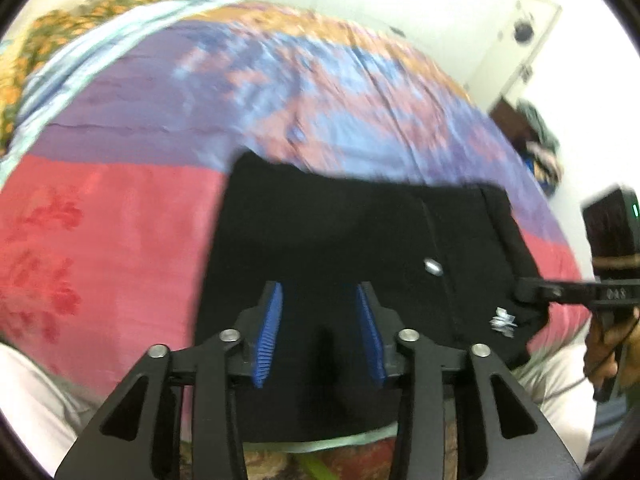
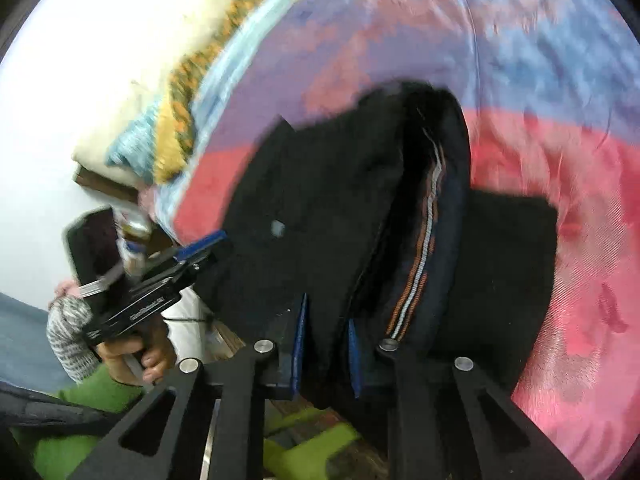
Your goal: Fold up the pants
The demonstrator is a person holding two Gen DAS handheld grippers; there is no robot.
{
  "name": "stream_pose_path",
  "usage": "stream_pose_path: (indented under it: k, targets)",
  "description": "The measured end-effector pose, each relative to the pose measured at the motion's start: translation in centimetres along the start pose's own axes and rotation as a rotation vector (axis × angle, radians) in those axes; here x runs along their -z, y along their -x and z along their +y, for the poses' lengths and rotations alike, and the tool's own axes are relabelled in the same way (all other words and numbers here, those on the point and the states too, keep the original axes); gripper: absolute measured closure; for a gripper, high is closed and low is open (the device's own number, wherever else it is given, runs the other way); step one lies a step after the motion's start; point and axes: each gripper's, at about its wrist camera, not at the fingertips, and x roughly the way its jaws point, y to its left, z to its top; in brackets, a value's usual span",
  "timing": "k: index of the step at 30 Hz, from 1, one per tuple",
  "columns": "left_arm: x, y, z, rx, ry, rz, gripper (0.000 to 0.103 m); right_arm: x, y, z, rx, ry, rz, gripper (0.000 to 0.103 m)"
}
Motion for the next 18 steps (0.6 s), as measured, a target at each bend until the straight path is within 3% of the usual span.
stream_pose_path:
  k: [5,9,13,16,17,18]
  targets:
    - [-1.5,2.3,1.3,-0.002,0.046,-0.061,0.060,0.9,3.9,0.0,-0.040,-0.046,-0.084,0.087]
    - [-0.7,1.6,0.4,-0.009,0.007,-0.061,0.059,2.8,5.1,-1.8,-0.039,-0.096,-0.101,0.087]
    - [0.8,-0.6,-0.9,-0.020,-0.046,-0.007,0.059,6.0,2.7,-6.5,0.093,-0.167,-0.052,0.088]
    - [2.4,-2.3,-1.9,-0.067,-0.113,0.042,0.059,7.3,1.6,-7.8,0.093,-0.180,-0.088,0.087]
    - [2.8,-2.4,-2.2,-0.091,-0.139,0.035,0.059,7.3,1.9,-7.6,0.092,-0.178,-0.103,0.085]
    - [3.1,-2.4,-2.4,-0.101,-0.159,0.029,0.059,7.2,2.3,-7.2,0.111,-0.160,-0.112,0.076]
